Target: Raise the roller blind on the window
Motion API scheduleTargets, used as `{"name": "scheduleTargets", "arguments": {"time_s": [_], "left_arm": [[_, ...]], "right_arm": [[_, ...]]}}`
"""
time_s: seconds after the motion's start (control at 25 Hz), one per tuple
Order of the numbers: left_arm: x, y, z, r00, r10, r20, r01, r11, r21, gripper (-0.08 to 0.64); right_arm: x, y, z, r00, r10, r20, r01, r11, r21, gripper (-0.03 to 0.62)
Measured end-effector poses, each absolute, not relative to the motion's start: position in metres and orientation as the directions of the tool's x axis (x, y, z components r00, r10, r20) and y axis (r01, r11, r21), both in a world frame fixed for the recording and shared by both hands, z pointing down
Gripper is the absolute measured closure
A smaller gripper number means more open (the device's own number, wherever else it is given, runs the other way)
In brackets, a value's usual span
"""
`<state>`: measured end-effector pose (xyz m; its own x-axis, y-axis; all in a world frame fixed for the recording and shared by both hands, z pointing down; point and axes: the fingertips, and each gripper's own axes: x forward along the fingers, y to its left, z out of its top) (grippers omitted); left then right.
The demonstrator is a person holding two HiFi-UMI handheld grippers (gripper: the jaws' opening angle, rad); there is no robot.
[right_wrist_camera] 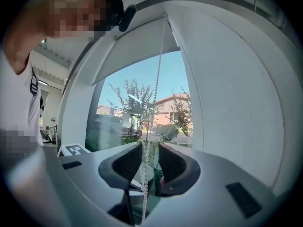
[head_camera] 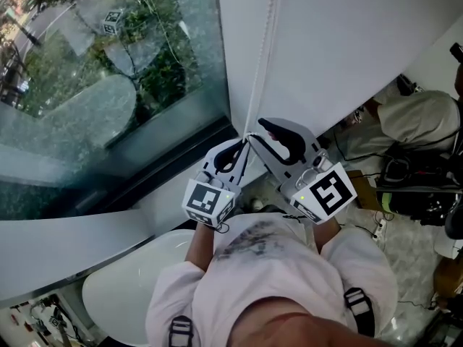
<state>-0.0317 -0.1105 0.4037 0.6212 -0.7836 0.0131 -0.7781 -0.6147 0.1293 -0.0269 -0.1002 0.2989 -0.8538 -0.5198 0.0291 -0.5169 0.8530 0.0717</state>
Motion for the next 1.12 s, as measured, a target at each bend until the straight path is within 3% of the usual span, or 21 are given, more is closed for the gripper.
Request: {"name": "scheduleTargets", "arguments": {"time_s": [0.76, 1.12], "left_arm": [[-0.033, -0.113, 0.409, 0.618, -0.786, 0.021, -0.783, -0.613, 0.107, 0.551], [-0.029, -0.112, 0.418, 0.634, -0.773, 0.032, -0.771, -0.628, 0.102, 0.552]], "right_arm": [[-0.040, -0.119, 0.233, -0.882, -0.455, -0.120, -0.458, 0.889, -0.005, 0.455], [-0.046, -0.125, 0.218, -0.872, -0.473, -0.127, -0.478, 0.878, 0.008, 0.522]]}}
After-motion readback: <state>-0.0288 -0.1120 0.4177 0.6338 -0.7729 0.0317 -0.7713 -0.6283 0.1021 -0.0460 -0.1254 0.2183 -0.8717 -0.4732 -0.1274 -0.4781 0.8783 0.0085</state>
